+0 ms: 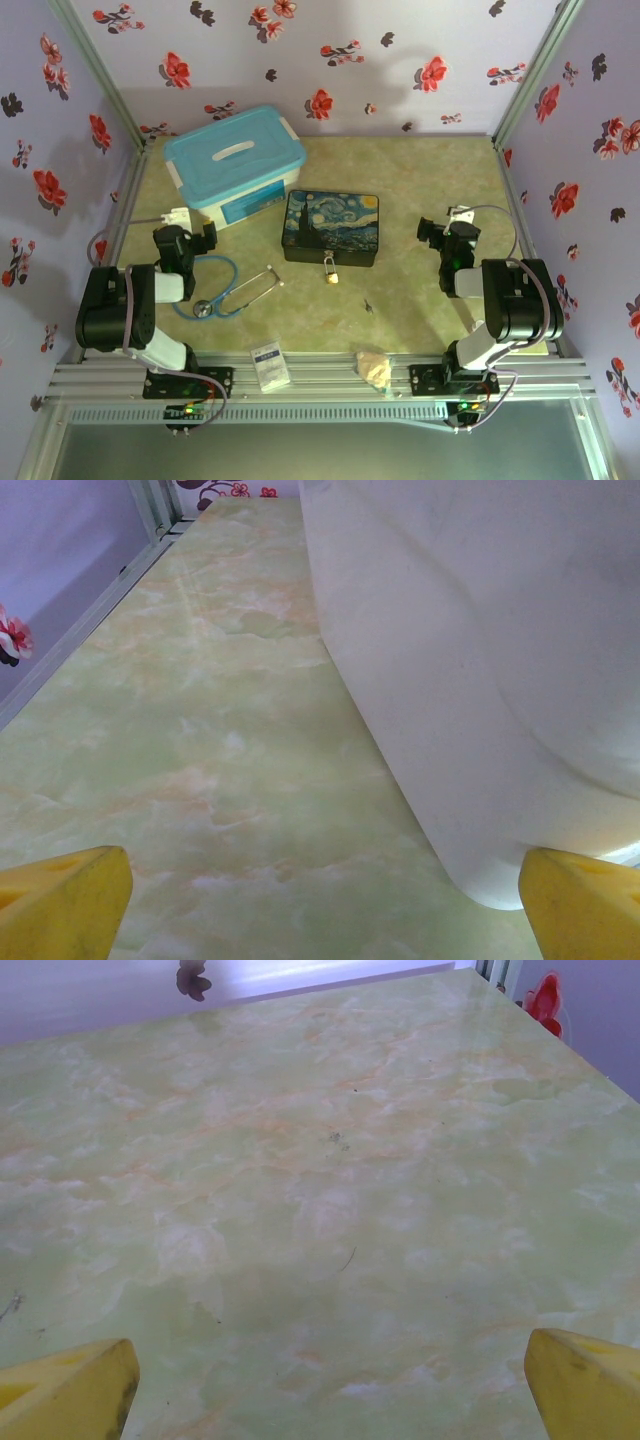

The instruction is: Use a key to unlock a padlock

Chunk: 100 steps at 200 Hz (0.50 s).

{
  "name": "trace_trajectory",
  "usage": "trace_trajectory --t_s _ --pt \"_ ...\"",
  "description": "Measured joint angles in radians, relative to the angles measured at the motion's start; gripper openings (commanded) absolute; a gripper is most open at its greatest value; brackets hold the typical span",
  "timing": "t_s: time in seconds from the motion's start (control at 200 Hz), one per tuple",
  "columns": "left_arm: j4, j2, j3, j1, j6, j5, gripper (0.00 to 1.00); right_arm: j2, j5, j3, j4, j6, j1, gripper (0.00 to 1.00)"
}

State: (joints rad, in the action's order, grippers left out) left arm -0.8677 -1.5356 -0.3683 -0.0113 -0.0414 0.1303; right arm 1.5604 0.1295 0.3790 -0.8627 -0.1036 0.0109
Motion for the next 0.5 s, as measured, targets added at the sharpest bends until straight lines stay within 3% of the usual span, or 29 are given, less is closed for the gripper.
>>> trace_trajectory --t_s 0.185,0.5 --pt "0.035 0.133 0.015 0.006 -0.009 0.052 1.0 -0.114 -0.003 0.002 0.069 0.003 0.0 0.99" --pt "0.142 0.405 0.05 0.008 -0.043 0.089 1.0 -0.344 0.032 0.109 0.392 -0.085 0.0 0.99"
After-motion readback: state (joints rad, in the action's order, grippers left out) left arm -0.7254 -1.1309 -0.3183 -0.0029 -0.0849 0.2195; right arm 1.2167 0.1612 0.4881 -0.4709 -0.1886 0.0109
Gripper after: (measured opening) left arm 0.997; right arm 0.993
